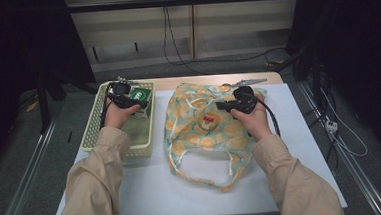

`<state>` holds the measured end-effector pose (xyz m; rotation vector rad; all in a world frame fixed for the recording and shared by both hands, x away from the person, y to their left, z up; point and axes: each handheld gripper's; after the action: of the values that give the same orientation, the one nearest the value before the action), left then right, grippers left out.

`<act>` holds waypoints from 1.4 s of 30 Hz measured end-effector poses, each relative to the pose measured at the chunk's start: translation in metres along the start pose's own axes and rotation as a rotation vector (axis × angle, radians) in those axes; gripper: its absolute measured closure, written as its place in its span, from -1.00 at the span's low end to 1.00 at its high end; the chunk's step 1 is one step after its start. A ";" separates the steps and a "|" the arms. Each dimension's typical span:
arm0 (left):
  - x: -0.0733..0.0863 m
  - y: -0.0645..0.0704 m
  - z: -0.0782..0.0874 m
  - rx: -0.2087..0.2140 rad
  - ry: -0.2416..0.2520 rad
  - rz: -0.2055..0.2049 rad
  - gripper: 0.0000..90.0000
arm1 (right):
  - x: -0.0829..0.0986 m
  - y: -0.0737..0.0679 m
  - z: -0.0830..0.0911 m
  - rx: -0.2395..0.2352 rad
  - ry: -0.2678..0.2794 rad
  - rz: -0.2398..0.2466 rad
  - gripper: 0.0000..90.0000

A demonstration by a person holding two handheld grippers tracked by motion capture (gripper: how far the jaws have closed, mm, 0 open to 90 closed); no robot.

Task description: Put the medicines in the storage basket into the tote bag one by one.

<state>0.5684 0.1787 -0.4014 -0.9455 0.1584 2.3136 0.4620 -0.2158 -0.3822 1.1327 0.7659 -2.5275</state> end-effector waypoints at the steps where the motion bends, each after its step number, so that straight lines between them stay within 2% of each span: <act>1: 0.000 0.001 -0.001 -0.003 -0.004 0.002 -0.89 | 0.000 0.000 0.000 0.000 0.000 0.001 0.98; 3: -0.001 0.003 -0.005 0.003 -0.015 -0.009 -0.86 | 0.000 0.000 -0.001 0.000 0.000 0.001 0.98; 6: 0.000 0.005 -0.011 -0.013 -0.047 -0.030 -0.82 | 0.000 0.000 -0.001 0.003 -0.004 -0.001 0.98; 9: -0.001 0.006 -0.010 -0.028 -0.045 -0.004 -0.69 | 0.000 0.000 0.000 0.004 -0.003 0.001 0.98; 11: -0.002 0.006 -0.007 -0.021 -0.050 0.012 -0.65 | 0.000 0.002 0.000 0.008 -0.006 -0.001 0.98; 12: -0.002 0.006 -0.005 -0.022 -0.057 -0.002 -0.65 | 0.000 0.002 0.000 0.009 -0.003 -0.003 0.98; 14: -0.003 0.006 0.001 -0.013 -0.061 0.006 -0.64 | 0.000 0.002 0.000 0.011 -0.002 -0.006 0.98; 16: -0.004 0.004 0.009 -0.001 -0.042 0.018 -0.64 | 0.000 0.002 0.000 0.013 -0.005 -0.004 0.98; 18: -0.005 0.003 0.019 0.003 -0.028 0.014 -0.64 | 0.000 0.001 0.000 0.011 -0.004 0.000 0.98; 20: -0.007 0.002 0.030 0.025 -0.013 0.033 -0.64 | 0.001 0.000 0.000 0.011 -0.007 0.001 0.98; 22: -0.008 0.000 0.042 0.030 0.000 0.011 -0.64 | 0.001 -0.001 0.000 0.012 -0.006 0.003 0.98; 25: -0.010 0.000 0.060 0.047 0.021 0.007 -0.64 | 0.001 -0.002 -0.001 0.010 -0.003 -0.001 0.98; 27: -0.013 0.001 0.072 0.053 0.033 -0.015 -0.63 | 0.002 -0.003 -0.001 0.009 -0.001 -0.002 0.98; 30: -0.017 0.003 0.089 0.087 0.063 -0.023 -0.63 | 0.002 -0.004 -0.002 0.015 -0.005 0.002 0.98; 35: -0.027 0.024 0.109 0.140 0.091 -0.091 -0.64 | 0.001 -0.003 -0.002 0.020 0.003 0.004 0.98; 42: -0.040 0.055 0.129 0.255 0.136 -0.204 -0.64 | 0.000 -0.003 -0.001 0.030 0.005 0.004 0.98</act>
<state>0.4812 0.1569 -0.2865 -0.9409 0.3856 1.9884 0.4616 -0.2127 -0.3819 1.1490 0.7293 -2.5420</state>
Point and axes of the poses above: each handheld gripper's, and its own axes: z roughly backward along the jaws, x roughly out of its underside, y roughly to its right, and after that the axes turned 10 degrees about -z, right-handed
